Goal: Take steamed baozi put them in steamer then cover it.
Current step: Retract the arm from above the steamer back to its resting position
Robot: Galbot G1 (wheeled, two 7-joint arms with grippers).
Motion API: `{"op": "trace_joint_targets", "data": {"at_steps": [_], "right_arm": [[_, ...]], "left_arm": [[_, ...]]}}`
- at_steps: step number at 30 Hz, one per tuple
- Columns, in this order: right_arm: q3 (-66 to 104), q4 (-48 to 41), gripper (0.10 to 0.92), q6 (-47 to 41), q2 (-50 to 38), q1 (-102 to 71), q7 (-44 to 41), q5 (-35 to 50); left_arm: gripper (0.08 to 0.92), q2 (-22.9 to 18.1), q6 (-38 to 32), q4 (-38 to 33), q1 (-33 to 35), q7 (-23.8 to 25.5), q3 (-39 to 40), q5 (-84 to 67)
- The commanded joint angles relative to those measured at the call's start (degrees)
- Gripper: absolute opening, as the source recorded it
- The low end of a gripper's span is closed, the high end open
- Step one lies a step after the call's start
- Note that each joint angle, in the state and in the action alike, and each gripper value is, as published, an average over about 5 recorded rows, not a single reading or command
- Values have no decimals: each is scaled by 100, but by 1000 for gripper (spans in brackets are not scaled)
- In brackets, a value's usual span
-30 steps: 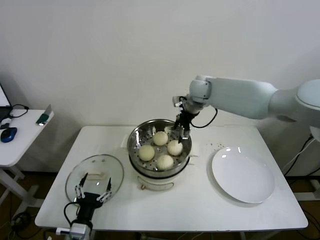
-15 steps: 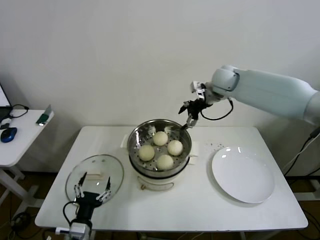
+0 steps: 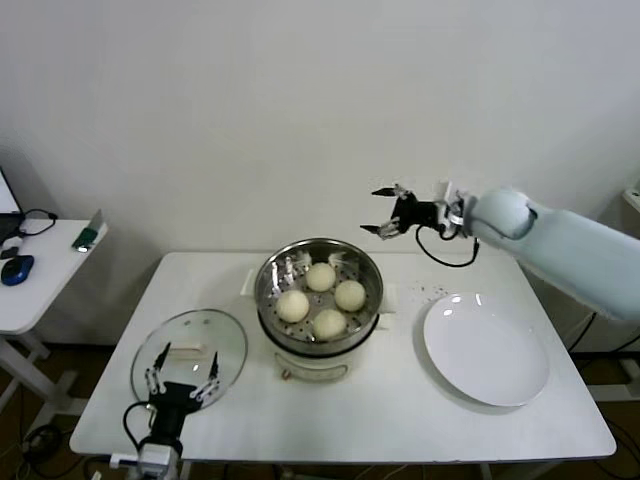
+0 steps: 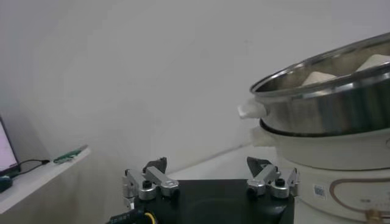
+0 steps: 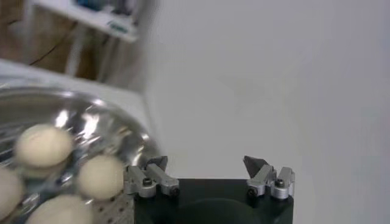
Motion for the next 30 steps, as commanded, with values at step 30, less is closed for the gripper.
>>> {"op": "trace_joint_targets", "data": {"at_steps": [30], "right_arm": [[8961,1512,823,764,1161,-8017,1891,-814]], "left_arm": [[823,-106,75,584,-417,54,-491,6169]]}}
